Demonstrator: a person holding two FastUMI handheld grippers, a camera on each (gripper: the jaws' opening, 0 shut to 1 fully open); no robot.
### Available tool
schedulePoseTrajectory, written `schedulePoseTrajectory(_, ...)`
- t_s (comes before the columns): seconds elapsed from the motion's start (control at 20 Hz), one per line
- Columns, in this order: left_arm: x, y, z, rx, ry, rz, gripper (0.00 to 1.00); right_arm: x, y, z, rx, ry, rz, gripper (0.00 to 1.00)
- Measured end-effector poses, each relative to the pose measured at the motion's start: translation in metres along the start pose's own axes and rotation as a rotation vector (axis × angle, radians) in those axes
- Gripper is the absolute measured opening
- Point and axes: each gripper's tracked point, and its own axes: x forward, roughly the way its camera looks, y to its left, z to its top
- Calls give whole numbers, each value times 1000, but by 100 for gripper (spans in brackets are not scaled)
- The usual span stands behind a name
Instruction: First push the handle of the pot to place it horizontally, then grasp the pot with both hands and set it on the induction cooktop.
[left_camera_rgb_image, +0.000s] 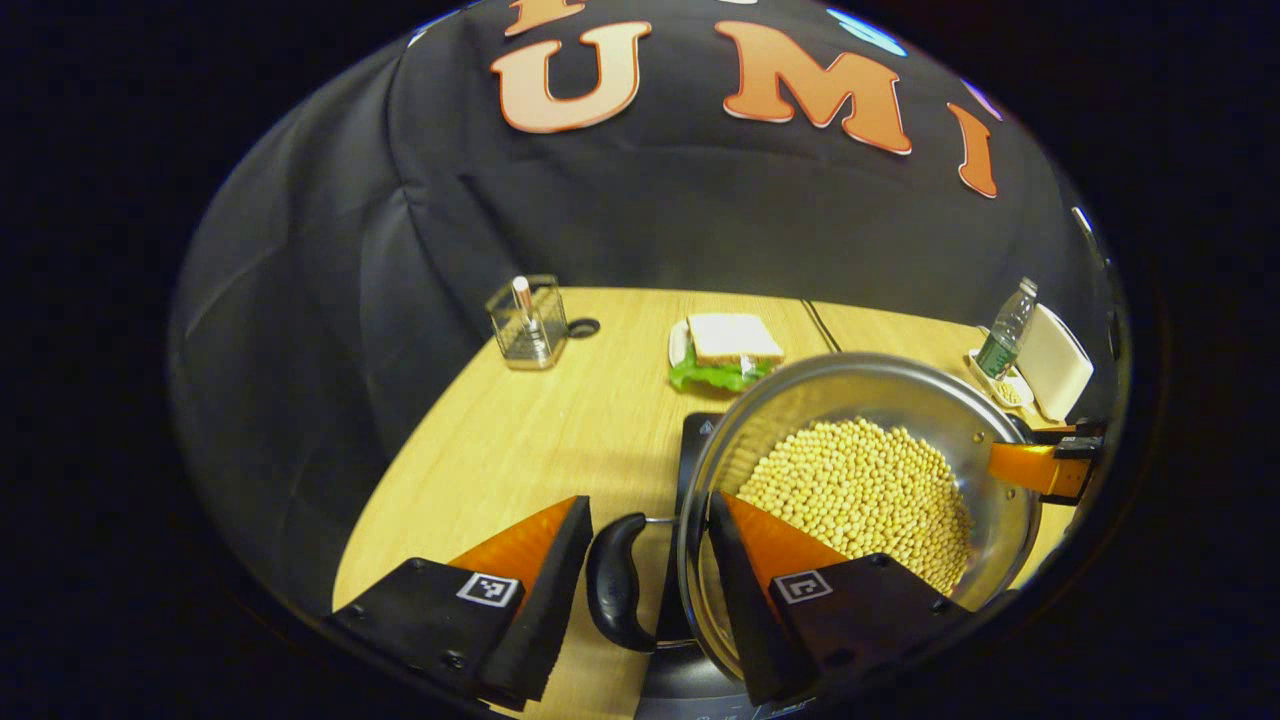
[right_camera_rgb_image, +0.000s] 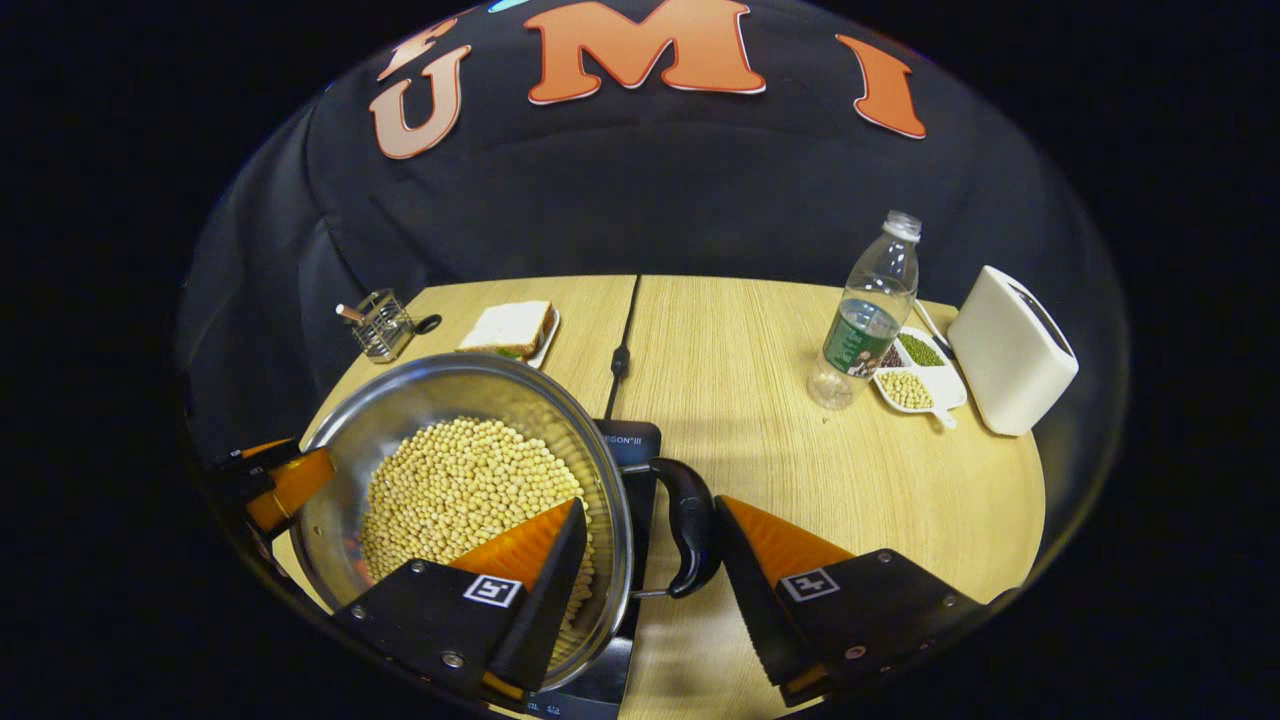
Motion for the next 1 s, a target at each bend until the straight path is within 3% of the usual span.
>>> schedulePoseTrajectory(0.2, -51, 6, 58, 14, -191, 41, 76, -45, -12, 44, -22, -217, -23, 81)
schedulePoseTrajectory(0.25, -65, 3, 70, 15, -237, 44, 84, -62, -16, 54, -28, -271, -29, 82)
schedulePoseTrajectory(0.3, -81, 1, 82, 18, -285, 46, 82, -76, -13, 64, -37, -325, -34, 82)
schedulePoseTrajectory(0.35, -93, -4, 94, 24, -329, 37, 87, -97, -21, 74, -49, -379, -39, 82)
schedulePoseTrajectory(0.4, -108, -10, 106, 34, -377, 25, 81, -115, -24, 84, -62, -435, -44, 82)
schedulePoseTrajectory(0.45, -130, -16, 117, 36, -424, 14, 89, -132, -25, 90, -80, -492, -46, 82)
schedulePoseTrajectory(0.55, -167, -24, 141, 17, -510, -2, 89, -173, -28, 103, -114, -597, -50, 83)
schedulePoseTrajectory(0.7, -219, -29, 167, -33, -600, -38, 88, -225, -40, 114, -139, -707, -65, 85)
schedulePoseTrajectory(0.75, -232, -30, 172, -40, -632, -39, 82, -241, -44, 118, -142, -737, -67, 86)
schedulePoseTrajectory(0.8, -248, -31, 179, -44, -666, -39, 96, -255, -49, 122, -145, -765, -62, 87)
schedulePoseTrajectory(1.0, -305, -37, 191, -49, -790, -46, 94, -315, -73, 133, -152, -871, -67, 89)
